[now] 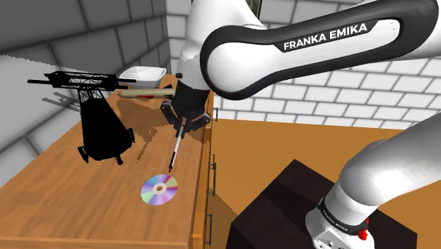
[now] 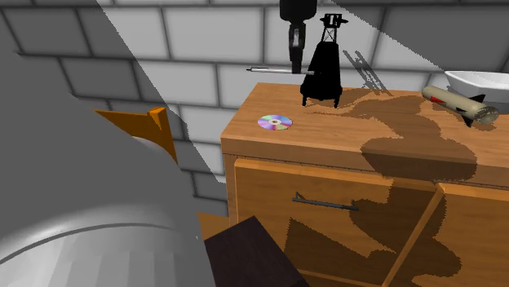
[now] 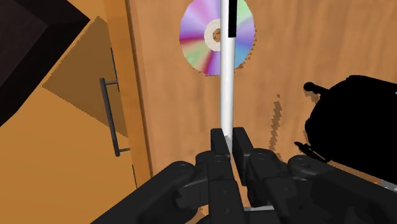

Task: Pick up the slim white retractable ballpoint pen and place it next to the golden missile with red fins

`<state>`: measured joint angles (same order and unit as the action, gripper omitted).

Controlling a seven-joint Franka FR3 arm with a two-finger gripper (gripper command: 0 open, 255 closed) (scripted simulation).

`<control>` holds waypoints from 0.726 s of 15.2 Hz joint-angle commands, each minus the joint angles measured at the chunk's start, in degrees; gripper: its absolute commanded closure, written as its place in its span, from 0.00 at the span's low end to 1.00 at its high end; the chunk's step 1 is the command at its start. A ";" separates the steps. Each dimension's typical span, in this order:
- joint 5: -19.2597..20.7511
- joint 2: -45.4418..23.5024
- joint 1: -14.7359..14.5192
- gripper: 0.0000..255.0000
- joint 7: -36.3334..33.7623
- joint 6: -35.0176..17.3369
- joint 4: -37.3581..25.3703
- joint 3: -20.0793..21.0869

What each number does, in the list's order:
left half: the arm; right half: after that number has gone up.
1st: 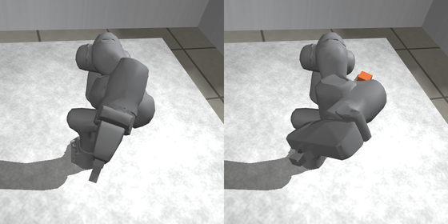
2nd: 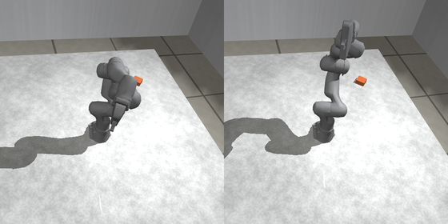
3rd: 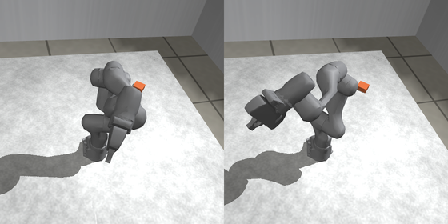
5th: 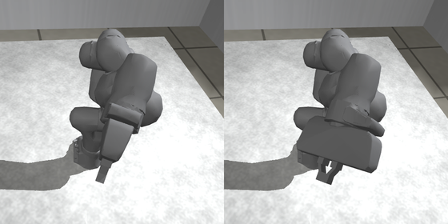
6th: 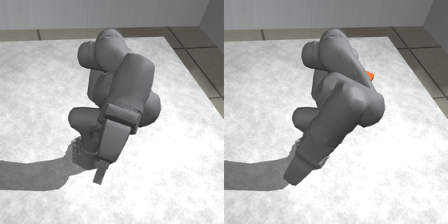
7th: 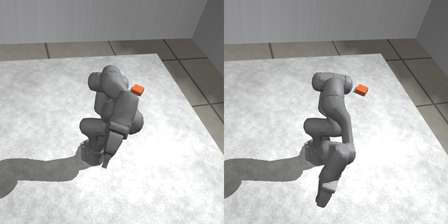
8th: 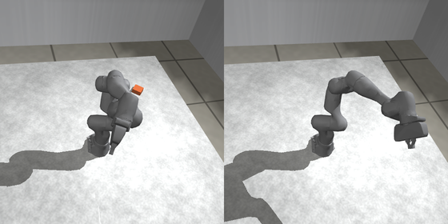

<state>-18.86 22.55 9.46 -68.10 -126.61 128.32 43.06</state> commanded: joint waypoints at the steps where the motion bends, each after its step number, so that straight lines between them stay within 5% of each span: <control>1: 1.98 -3.12 1.90 1.00 0.51 -0.32 -2.29 0.16; 11: 18.74 -25.09 8.91 1.00 -1.90 0.00 -19.50 1.74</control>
<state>-2.42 0.09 18.13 -69.39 -127.21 111.29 44.77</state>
